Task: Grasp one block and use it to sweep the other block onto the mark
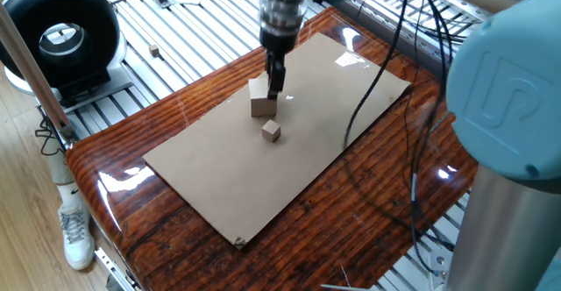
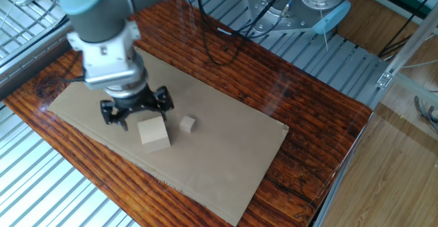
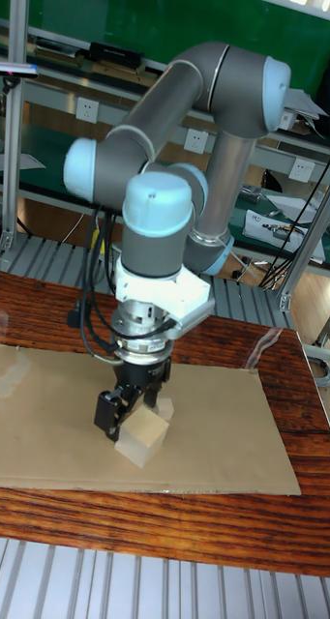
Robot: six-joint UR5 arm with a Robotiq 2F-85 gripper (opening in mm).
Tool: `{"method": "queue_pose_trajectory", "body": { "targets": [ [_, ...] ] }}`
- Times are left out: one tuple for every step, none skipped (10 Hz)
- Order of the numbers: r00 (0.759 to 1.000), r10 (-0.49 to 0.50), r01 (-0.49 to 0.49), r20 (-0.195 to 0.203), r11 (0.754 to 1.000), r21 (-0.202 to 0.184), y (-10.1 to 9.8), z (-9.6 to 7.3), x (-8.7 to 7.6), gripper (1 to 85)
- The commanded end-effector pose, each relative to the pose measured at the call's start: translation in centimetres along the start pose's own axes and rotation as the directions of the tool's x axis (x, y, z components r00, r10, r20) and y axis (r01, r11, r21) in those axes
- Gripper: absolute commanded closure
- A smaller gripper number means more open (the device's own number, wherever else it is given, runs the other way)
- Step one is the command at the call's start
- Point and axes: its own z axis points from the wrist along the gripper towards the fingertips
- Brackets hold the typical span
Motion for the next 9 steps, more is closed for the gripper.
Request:
{"method": "queue_pose_trajectory", "body": {
  "targets": [
    [0.999,0.024,-0.024,-0.048,1.000,-0.017,-0.9,-4.2,0.0,7.7],
    [0.998,0.041,-0.040,-0.041,0.999,0.023,-2.0,-4.1,-0.8,34.3],
    [0.997,0.070,-0.068,-0.038,0.996,0.056,-3.0,-3.9,-1.4,66.0],
    [0.995,0.094,-0.092,-0.030,0.994,0.066,-3.3,-3.8,-1.7,72.3],
    [0.994,0.106,-0.104,-0.017,0.990,0.094,-4.1,-3.8,-1.9,84.7],
    [0.994,0.107,-0.105,-0.008,0.989,0.106,-4.6,-3.6,-2.2,84.7],
    [0.994,0.106,-0.106,0.006,0.989,0.101,-4.8,-3.2,-2.7,84.7],
    [0.994,0.103,-0.104,0.020,0.990,0.091,-4.8,-3.1,-3.0,84.7],
    [0.995,0.098,-0.100,0.023,0.991,0.088,-5.0,-3.1,-2.9,84.7]
  ]
}}
